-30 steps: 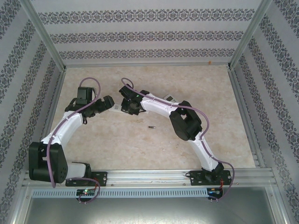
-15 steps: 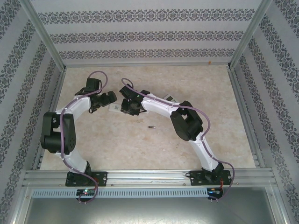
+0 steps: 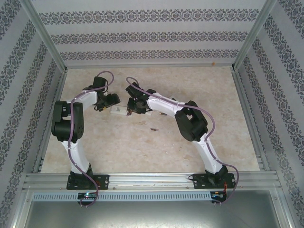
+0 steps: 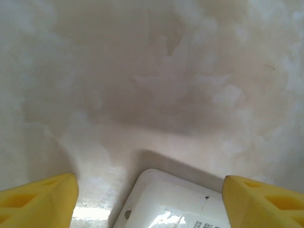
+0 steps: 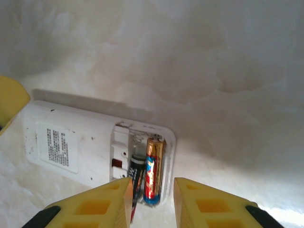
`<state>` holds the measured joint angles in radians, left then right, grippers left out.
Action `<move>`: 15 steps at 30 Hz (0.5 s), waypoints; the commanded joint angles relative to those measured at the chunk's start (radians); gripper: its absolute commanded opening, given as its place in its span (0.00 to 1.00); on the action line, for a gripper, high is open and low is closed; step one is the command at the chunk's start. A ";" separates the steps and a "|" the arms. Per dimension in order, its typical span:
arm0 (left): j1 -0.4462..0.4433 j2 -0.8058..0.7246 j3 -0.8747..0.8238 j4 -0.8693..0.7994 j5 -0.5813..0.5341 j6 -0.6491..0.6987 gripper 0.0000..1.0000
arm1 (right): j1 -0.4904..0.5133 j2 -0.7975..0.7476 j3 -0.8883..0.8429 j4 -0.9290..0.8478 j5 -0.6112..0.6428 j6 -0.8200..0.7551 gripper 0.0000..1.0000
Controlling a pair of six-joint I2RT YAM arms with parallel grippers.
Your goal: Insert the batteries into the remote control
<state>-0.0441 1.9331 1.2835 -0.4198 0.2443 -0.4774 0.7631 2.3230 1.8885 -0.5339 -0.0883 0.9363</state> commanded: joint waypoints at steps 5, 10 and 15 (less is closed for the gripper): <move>0.000 -0.031 -0.070 -0.015 0.028 -0.011 0.68 | 0.000 0.081 0.081 -0.017 -0.050 -0.054 0.28; 0.000 -0.049 -0.112 0.012 0.035 -0.042 0.64 | -0.005 0.084 0.091 -0.013 -0.035 -0.071 0.27; 0.000 -0.068 -0.127 0.020 0.041 -0.063 0.65 | -0.011 0.068 0.105 -0.032 -0.028 -0.107 0.28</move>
<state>-0.0437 1.8893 1.1824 -0.3607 0.2615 -0.5064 0.7609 2.3859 1.9575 -0.5472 -0.1177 0.8680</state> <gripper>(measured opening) 0.644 0.281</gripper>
